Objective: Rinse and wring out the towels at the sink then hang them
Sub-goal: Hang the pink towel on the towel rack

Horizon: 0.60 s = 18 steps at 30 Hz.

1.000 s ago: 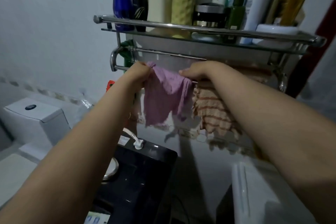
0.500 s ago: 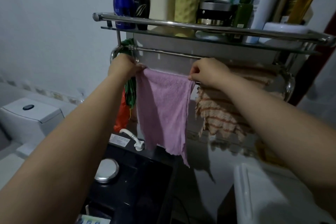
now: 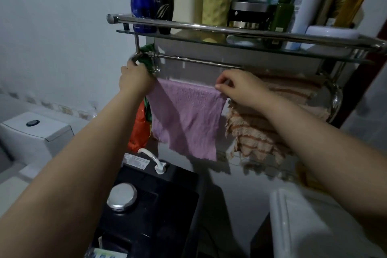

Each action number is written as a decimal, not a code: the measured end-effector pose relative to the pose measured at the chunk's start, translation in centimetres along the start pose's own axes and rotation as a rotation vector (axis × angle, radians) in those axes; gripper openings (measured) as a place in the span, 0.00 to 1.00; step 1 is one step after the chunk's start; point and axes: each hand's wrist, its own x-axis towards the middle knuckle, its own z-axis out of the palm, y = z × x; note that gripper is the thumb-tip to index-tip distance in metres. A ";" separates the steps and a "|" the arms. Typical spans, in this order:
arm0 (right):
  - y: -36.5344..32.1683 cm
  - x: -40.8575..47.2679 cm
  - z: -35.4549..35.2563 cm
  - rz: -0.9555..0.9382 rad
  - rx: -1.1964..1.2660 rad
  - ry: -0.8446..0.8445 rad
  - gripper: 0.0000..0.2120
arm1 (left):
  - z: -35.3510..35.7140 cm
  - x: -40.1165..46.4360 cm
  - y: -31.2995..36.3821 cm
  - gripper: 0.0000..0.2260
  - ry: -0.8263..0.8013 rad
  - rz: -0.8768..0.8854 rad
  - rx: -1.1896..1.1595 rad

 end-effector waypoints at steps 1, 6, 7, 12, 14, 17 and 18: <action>-0.3 0.1 0.1 -0.049 -0.029 -0.053 0.10 | 0.5 -0.8 -0.1 0.15 0.128 0.068 -0.037; -0.6 -0.2 0.6 -0.063 -0.284 0.003 0.11 | 3.8 -4.3 -0.3 0.17 0.285 0.446 -0.090; -0.5 -0.4 0.6 -0.034 -0.309 0.037 0.11 | 4.2 -4.3 -0.6 0.18 0.272 0.427 -0.098; 0.0 -1.1 -0.6 0.151 -0.312 -0.013 0.10 | 4.5 -2.8 -1.8 0.20 0.215 0.395 -0.060; 0.2 -1.3 -1.2 0.184 -0.313 0.003 0.09 | 4.6 -2.5 -2.0 0.21 0.169 0.372 -0.065; 0.6 -2.1 -1.3 0.139 -0.308 0.197 0.10 | 4.5 -2.5 -2.1 0.23 0.119 0.322 -0.096; 0.6 -2.4 -1.2 0.082 -0.265 0.264 0.10 | 4.4 -2.7 -1.9 0.24 0.114 0.316 -0.081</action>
